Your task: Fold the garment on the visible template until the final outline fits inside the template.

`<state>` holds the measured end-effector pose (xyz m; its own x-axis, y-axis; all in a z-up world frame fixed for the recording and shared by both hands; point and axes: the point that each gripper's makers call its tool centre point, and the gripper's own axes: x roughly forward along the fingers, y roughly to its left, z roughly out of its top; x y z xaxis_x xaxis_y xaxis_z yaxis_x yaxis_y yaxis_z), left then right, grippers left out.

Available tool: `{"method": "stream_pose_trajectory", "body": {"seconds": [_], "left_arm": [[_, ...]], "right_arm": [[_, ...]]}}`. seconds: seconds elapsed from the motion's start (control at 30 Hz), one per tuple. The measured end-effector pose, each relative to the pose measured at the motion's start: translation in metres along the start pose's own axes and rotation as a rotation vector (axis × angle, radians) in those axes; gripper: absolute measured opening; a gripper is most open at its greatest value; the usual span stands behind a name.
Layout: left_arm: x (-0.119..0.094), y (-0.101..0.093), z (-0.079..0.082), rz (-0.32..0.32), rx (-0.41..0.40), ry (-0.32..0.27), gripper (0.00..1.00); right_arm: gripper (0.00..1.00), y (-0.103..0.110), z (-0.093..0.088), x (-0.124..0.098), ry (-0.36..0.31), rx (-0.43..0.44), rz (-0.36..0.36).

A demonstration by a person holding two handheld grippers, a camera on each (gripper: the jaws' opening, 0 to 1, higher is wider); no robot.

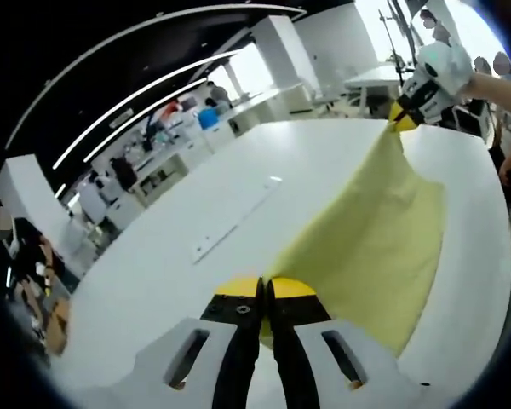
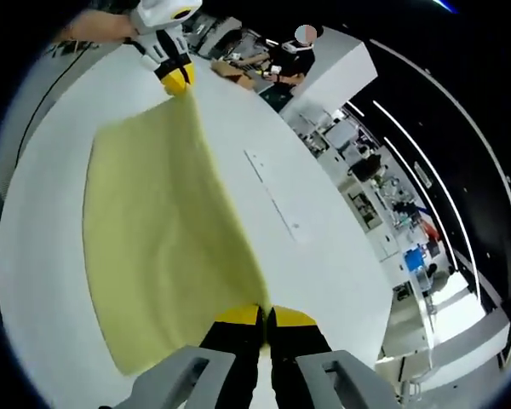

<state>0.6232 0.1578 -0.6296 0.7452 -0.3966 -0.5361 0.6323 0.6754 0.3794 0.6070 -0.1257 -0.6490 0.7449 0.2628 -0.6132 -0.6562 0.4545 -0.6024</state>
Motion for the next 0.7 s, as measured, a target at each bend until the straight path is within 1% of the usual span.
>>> {"method": "stream_pose_trajectory", "body": {"seconds": [0.1,0.27,0.33,0.4,0.5,0.57,0.7], "left_arm": [[0.010,0.001,-0.008,-0.007,0.007,0.020,0.00],[0.026,0.003,-0.022,-0.034,-0.092,0.038,0.00],[0.030,0.003,-0.024,-0.037,-0.082,0.040,0.00],[0.037,0.001,-0.029,-0.046,-0.073,0.056,0.00],[0.047,-0.001,-0.035,-0.055,-0.073,0.070,0.00],[0.056,-0.001,-0.042,-0.060,-0.073,0.085,0.00],[0.067,-0.002,-0.052,-0.071,-0.114,0.108,0.00]], "right_arm": [[0.00,0.000,-0.003,0.012,0.006,0.004,0.006],[0.00,0.001,-0.007,0.030,0.023,0.022,0.024],[0.00,0.002,-0.010,0.036,0.031,0.017,0.029],[0.00,0.005,-0.015,0.046,0.040,0.029,0.047],[0.00,0.006,-0.020,0.057,0.050,0.037,0.055],[0.00,0.009,-0.024,0.065,0.058,0.042,0.072],[0.00,0.013,-0.031,0.080,0.067,0.051,0.088]]}}
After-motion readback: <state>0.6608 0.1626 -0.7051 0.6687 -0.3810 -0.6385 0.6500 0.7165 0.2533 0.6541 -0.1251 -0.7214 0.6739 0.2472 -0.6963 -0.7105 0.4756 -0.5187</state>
